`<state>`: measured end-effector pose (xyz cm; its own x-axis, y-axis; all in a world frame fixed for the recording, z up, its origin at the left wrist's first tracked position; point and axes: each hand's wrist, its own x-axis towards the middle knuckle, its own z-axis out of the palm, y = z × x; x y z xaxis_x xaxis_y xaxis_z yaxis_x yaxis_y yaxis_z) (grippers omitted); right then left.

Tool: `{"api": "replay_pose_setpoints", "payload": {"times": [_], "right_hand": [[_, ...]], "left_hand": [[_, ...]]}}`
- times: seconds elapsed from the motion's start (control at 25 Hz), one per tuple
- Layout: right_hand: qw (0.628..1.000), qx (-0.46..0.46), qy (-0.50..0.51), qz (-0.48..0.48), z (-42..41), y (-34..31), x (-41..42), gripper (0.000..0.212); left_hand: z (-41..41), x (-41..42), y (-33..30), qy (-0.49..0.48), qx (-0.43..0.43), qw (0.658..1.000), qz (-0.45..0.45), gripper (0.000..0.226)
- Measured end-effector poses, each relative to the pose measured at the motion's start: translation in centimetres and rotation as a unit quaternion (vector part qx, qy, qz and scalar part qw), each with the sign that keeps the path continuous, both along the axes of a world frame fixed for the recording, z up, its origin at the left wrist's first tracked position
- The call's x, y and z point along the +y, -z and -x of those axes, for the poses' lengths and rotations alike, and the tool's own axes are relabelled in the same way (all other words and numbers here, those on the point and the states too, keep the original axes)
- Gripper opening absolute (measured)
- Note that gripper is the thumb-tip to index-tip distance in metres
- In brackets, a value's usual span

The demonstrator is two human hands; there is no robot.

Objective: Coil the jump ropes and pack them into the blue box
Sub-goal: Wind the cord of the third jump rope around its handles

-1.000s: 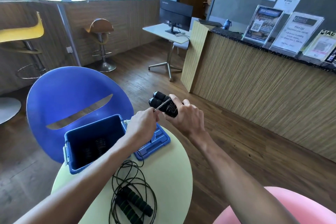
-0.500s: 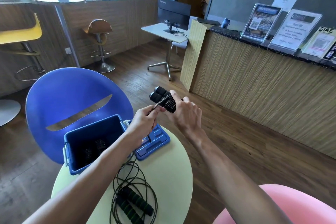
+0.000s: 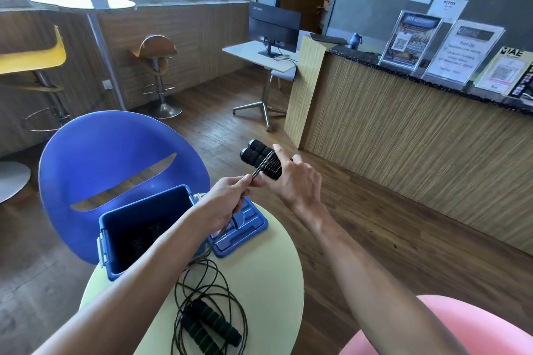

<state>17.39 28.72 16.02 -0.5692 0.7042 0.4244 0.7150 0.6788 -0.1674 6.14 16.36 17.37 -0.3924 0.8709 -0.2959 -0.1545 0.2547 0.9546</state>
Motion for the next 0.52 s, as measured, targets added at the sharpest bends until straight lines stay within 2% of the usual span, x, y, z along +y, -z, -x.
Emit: {"api": "replay_pose_setpoints", "payload": {"times": [0.12,0.24,0.4,0.52], "right_hand": [[1.0,-0.007,-0.002,0.008,-0.3,0.7,0.3,0.089],[1.0,-0.02,-0.012,-0.003,-0.6,1.0,0.4,0.081],[0.999,-0.025,-0.019,-0.007,-0.9,2.1,-0.3,0.072],[0.997,-0.031,-0.053,-0.042,-0.4,3.1,-1.5,0.061]], "left_hand": [[-0.6,0.3,-0.8,0.046,0.153,0.986,-0.039,0.037],[-0.5,0.6,-1.3,0.062,0.25,0.966,-0.022,0.032],[-0.8,1.3,-2.6,0.018,0.442,0.897,-0.006,0.032],[-0.9,2.3,-4.0,-0.033,0.503,0.863,-0.046,0.037]]}}
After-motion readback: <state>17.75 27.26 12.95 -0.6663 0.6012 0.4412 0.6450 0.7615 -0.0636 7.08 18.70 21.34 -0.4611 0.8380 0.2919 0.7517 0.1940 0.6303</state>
